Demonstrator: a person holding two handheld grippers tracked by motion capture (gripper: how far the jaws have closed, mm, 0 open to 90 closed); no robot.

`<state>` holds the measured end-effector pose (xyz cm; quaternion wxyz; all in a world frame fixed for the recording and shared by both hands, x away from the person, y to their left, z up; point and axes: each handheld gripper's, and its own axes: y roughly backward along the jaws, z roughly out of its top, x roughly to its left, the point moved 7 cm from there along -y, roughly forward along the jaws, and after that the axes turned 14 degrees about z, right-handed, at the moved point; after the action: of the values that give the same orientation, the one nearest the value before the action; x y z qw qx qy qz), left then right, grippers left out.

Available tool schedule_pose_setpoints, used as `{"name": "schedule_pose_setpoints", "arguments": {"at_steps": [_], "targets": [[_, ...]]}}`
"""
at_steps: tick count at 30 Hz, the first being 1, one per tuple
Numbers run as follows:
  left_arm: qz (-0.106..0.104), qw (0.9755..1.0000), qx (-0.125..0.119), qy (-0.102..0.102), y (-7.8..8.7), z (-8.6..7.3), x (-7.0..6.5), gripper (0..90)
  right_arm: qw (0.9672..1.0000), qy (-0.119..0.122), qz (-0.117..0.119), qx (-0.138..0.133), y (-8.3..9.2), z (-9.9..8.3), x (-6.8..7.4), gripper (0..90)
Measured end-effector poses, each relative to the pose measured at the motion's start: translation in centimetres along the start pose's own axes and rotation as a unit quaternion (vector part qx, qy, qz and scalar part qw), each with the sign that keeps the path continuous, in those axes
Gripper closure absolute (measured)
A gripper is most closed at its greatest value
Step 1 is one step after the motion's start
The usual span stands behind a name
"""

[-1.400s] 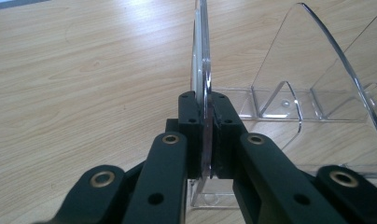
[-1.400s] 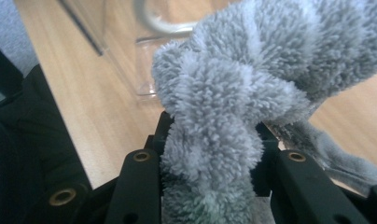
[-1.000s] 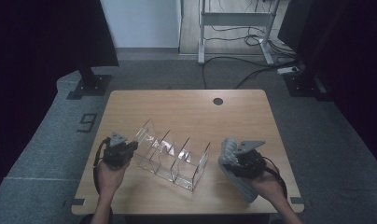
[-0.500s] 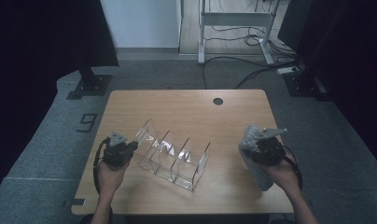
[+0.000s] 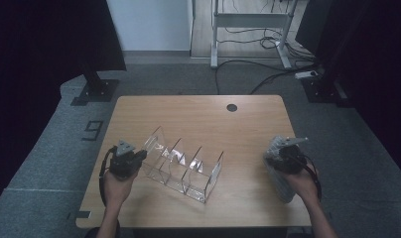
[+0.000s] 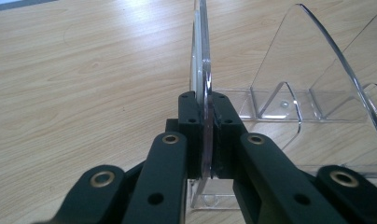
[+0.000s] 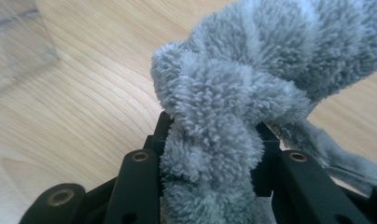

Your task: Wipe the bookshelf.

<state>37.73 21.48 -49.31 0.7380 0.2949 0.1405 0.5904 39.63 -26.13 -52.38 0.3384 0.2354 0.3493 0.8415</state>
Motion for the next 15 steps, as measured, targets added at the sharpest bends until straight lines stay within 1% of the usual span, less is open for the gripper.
{"name": "schedule_pose_setpoints", "arguments": {"at_steps": [1,2,3,5,7,8,10,12,13,15], "targets": [[0.000,1.0000,0.000,0.000,0.0,0.0,0.0,84.9,1.0000,-0.002,-0.003,0.002,-0.4,-0.3,-0.3,62.1],[0.000,1.0000,0.000,0.000,0.0,0.0,0.0,84.9,1.0000,-0.002,-0.003,0.002,-0.4,-0.3,-0.3,62.1],[0.000,1.0000,0.000,0.000,0.0,0.0,0.0,84.9,1.0000,-0.008,-0.002,0.004,-1.2,-0.8,-0.7,61.4],[0.000,1.0000,0.000,0.000,0.0,0.0,0.0,84.9,0.9999,-0.011,-0.002,0.012,-2.0,-1.4,-1.1,61.0],[0.000,1.0000,0.000,0.000,0.0,0.0,0.0,84.9,0.9997,-0.015,0.002,0.021,-2.7,-2.1,-1.4,60.0],[0.000,1.0000,0.000,0.000,0.0,0.0,0.0,84.9,0.9996,-0.017,0.002,0.022,-3.0,-2.3,-1.5,59.4],[0.000,1.0000,-0.001,0.000,0.0,0.0,0.0,84.8,0.9993,-0.018,0.006,0.032,-3.7,-2.9,-1.7,57.9],[-0.001,1.0000,-0.001,0.001,0.0,0.0,0.0,84.8,0.9992,-0.015,0.002,0.036,-3.8,-3.2,-1.7,56.3],[-0.002,1.0000,-0.001,0.000,0.0,0.0,0.0,84.8,0.9993,-0.016,0.001,0.033,-3.7,-3.1,-1.7,54.7],[-0.002,1.0000,0.000,0.002,0.0,0.0,0.1,84.7,0.9996,-0.017,0.002,0.025,-3.3,-2.9,-1.7,48.3]]}}
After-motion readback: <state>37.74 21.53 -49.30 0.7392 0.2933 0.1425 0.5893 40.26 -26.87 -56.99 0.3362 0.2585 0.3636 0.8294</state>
